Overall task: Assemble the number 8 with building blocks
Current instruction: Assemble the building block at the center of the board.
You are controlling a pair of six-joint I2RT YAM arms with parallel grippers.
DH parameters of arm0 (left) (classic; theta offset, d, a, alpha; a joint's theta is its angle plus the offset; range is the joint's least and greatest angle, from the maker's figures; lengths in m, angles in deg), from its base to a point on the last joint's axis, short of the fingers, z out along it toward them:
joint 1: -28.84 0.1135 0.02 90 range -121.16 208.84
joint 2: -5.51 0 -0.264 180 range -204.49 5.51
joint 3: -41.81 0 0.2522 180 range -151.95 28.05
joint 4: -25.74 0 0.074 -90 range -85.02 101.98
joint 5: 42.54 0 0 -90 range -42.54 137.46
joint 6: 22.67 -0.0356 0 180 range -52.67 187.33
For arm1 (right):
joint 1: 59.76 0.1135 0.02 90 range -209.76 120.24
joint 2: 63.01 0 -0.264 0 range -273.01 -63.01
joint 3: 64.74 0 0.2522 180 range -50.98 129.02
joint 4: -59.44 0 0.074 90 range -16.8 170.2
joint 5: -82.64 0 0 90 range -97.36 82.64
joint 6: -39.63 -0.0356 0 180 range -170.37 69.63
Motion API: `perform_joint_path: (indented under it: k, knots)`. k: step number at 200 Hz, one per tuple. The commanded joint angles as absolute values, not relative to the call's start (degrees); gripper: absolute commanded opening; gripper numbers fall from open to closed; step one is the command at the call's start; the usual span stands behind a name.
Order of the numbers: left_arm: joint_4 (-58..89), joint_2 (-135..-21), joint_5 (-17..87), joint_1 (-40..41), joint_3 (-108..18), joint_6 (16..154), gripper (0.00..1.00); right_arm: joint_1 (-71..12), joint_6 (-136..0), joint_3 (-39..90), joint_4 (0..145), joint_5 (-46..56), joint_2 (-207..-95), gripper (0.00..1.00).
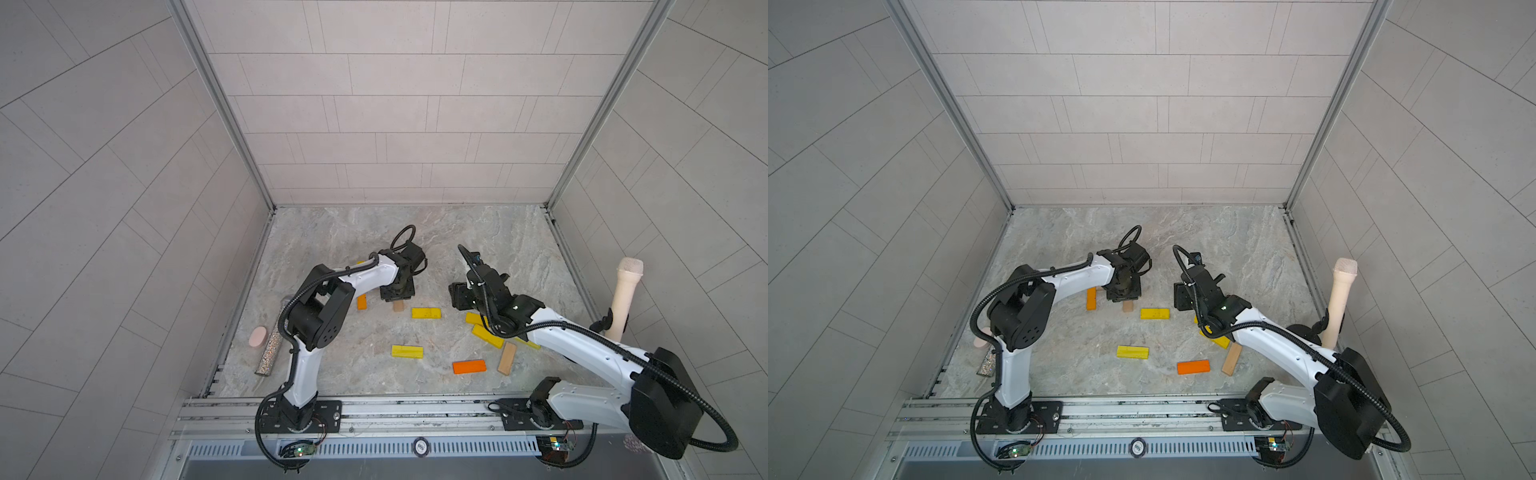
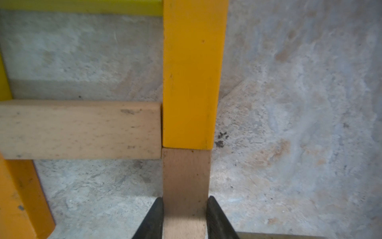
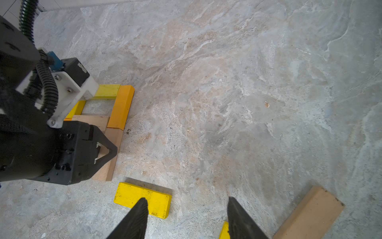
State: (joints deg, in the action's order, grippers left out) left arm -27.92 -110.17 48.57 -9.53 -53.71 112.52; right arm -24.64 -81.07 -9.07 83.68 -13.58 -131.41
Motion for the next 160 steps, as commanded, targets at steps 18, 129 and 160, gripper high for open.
perform_joint_path:
  k: [18, 129, 160]
  knots:
    - [-28.89, -111.31, 49.78, -9.23, -54.75, 112.48, 0.41, -24.89, -81.81, -9.97, 83.4, -13.6, -130.09, 0.63]
    - [-20.08, -95.07, 52.52, -11.76, -41.82, 110.76, 0.62, -24.04, -77.53, -10.14, 89.05, -11.49, -124.53, 0.68]
    - [-12.01, -87.67, 49.86, -12.11, -33.71, 109.12, 0.66, -21.52, -75.79, -9.33, 92.53, -13.18, -124.22, 0.68]
